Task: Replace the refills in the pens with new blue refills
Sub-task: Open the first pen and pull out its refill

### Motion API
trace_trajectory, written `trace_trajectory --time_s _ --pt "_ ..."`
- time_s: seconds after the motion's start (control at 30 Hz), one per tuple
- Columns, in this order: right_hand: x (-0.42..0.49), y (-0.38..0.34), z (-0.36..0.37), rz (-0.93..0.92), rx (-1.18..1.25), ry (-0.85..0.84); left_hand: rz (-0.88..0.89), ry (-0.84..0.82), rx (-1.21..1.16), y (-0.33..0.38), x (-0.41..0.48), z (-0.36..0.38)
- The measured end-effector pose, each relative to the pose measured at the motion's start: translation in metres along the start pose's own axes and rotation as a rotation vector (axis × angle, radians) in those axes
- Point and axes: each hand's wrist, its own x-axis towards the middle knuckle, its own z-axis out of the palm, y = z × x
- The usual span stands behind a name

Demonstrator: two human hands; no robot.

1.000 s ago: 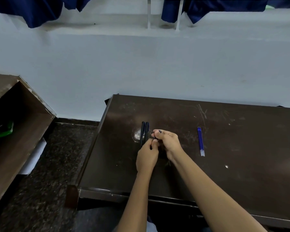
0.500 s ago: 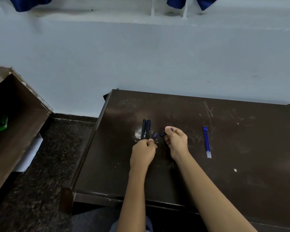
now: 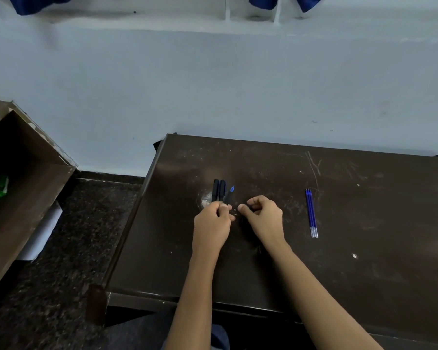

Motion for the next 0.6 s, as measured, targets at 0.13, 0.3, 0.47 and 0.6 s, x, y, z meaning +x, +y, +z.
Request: trace_trajectory --time_s 0.13,0.3,0.47,0.6 --pt "-0.013 -0.016 -0.01 0.075 0.369 -0.031 0.08 0.013 0.018 -0.003 -0.004 0.0" --pt "-0.019 -0.033 -0.015 0.275 0.784 -0.147 0.124 -0.032 0.0 -0.007 0.0 0.009" --pt "-0.012 -0.037 -0.018 0.358 0.83 -0.141 0.203 -0.005 0.094 -0.003 0.004 0.014" --pt "-0.011 -0.037 -0.018 0.38 0.852 -0.148 0.266 0.028 0.171 -0.002 0.006 0.017"
